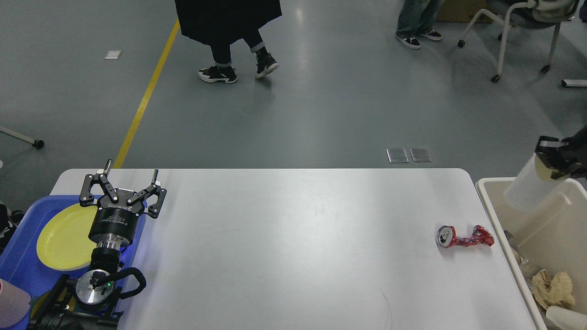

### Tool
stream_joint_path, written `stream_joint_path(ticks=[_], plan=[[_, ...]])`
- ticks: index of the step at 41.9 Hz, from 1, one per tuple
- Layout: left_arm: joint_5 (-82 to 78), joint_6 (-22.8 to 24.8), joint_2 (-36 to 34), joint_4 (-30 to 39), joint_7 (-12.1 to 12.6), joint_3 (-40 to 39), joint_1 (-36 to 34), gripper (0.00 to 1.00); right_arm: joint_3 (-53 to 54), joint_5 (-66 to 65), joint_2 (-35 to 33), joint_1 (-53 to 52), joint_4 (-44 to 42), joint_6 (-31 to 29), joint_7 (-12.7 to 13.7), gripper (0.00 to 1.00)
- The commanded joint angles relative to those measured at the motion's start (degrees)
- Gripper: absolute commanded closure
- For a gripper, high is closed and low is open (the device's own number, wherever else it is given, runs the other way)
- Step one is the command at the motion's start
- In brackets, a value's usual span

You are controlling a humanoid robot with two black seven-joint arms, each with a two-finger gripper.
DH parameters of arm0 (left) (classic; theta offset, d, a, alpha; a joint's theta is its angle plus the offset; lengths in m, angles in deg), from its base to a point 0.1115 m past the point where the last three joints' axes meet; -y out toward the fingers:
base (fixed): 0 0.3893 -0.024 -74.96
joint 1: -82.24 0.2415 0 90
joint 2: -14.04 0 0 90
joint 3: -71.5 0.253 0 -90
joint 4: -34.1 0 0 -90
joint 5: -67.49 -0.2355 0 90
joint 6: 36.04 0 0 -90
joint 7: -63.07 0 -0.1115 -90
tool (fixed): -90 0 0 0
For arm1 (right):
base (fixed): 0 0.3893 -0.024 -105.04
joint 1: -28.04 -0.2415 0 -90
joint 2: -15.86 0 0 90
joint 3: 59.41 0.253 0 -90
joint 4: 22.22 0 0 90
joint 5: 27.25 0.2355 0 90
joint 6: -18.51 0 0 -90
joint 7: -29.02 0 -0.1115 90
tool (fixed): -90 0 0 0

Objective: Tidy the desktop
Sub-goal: 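Lift the paper cup and carry it into the white bin, then open the right gripper inside the bin to release the cup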

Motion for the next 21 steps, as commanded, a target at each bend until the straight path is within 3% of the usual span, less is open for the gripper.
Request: stream_joint_path(ticks=[1, 9, 17, 21], plan=[[0.0, 0.0, 0.0, 0.0, 0.0, 0.0, 0.0, 0.04, 0.7, -1.2, -7.4, 11.5, -9.1, 2.7, 0.0, 1.0], [0.0, 0.0, 0.0, 0.0, 0.0, 0.0, 0.0, 0.04, 12.7, -1.3, -14.5, 37.2, -21.9, 12.8, -0.2, 1.0], [0.0, 0.0, 0.0, 0.0, 0.0, 0.0, 0.0, 0.04, 26.6, -1.3, -14.5, 57.2, -36.4, 13.4, -0.5, 1.0], [0.0, 0.0, 0.0, 0.0, 0.0, 0.0, 0.0, 0.04, 35.5, -1.3, -11.0, 69.1, -46.8, 13.5, -0.5, 1.0]])
